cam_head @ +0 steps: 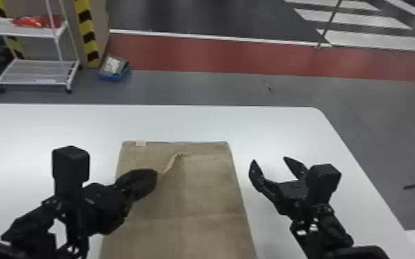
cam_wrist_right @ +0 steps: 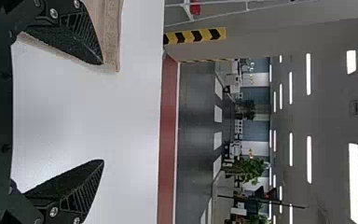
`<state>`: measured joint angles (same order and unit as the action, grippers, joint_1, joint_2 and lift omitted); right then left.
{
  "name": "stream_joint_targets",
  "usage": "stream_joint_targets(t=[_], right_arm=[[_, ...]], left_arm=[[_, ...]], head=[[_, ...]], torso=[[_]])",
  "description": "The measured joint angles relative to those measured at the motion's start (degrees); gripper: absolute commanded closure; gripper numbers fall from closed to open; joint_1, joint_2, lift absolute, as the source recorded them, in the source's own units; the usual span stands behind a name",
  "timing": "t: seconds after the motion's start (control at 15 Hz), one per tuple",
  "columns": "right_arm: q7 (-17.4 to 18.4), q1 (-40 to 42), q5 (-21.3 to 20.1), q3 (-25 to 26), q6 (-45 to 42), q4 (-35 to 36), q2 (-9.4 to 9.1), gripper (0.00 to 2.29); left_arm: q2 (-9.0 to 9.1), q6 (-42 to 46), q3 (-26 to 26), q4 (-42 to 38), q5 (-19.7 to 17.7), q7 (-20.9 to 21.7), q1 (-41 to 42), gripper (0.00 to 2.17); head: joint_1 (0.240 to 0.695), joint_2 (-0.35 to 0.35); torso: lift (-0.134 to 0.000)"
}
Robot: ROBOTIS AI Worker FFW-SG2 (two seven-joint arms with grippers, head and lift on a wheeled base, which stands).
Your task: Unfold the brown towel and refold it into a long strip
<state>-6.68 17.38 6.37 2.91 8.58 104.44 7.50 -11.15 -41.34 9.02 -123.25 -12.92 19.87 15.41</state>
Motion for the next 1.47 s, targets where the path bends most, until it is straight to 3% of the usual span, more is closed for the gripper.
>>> stream_joint_targets(t=[0.27, 0.4, 0.8, 1.07, 1.2, 1.47], right_arm=[[0.0, 0.8, 0.0, 0.5, 0.4, 0.4, -0.03, 0.14], [0.0, 0.9, 0.4, 0.3, 0.3, 0.6, -0.03, 0.14], [-0.1, 1.8, 1.7, 0.0, 0.0, 1.2, -0.06, 0.14], [-0.1, 6.0, 2.5, -4.4, -9.4, 3.8, -0.51, 0.22], [-0.1, 7.8, 2.0, -7.7, -13.1, 5.0, -0.25, 0.22], [-0.1, 8.4, -1.4, -13.3, -12.2, 5.2, 0.21, 0.29]], left_arm=[[0.00, -8.3, 1.6, -1.9, 0.8, 9.7, 0.2, 0.97], [0.16, -8.8, 1.6, -1.6, 1.1, 9.4, 0.2, 0.46], [-0.07, -6.6, -0.3, -3.4, 2.8, 7.5, 2.5, 0.43], [-0.15, 2.8, -3.9, -1.6, 3.1, 4.3, 3.2, 0.35], [-0.18, 6.6, -6.2, -0.2, 3.5, 4.0, 2.8, 0.26], [-0.18, 18.5, -8.4, 3.3, 5.0, -0.7, 2.5, 0.26]], head=[[0.695, -0.280], [0.695, -0.281], [0.695, -0.252], [0.695, -0.155], [0.695, -0.064], [0.695, 0.038]], torso=[[-0.123], [-0.123], [-0.123], [-0.123], [-0.123], [-0.123]])
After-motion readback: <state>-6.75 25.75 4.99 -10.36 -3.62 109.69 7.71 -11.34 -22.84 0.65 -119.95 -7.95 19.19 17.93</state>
